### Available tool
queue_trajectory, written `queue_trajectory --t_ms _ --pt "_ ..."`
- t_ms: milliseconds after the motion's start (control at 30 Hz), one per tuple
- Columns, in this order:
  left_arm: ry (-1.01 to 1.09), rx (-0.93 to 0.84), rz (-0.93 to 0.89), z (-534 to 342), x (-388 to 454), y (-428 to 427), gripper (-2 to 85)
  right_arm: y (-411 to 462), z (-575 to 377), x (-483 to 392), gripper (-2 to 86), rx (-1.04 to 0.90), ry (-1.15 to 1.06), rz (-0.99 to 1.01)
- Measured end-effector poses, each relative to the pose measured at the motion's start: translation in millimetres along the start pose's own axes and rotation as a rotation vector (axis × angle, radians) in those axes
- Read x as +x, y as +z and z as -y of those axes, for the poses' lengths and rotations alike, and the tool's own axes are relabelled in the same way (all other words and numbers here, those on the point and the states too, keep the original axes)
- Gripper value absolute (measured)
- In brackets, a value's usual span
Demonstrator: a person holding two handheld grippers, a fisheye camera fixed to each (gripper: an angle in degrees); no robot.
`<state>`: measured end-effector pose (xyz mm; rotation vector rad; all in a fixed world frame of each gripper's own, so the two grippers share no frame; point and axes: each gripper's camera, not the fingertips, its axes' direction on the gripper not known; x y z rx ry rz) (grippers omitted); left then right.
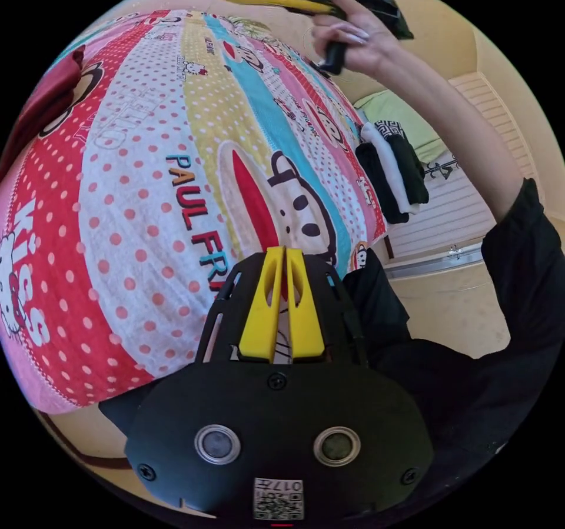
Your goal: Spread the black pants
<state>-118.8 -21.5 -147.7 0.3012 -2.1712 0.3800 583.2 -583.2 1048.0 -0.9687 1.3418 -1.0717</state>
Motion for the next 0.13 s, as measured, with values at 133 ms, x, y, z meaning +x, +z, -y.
queue_trajectory --t_ms 133 --pt "-0.002 -0.011 -0.057 3 -8 -18 -0.9 90 39 2 11.0 -0.048 0.008 -0.018"
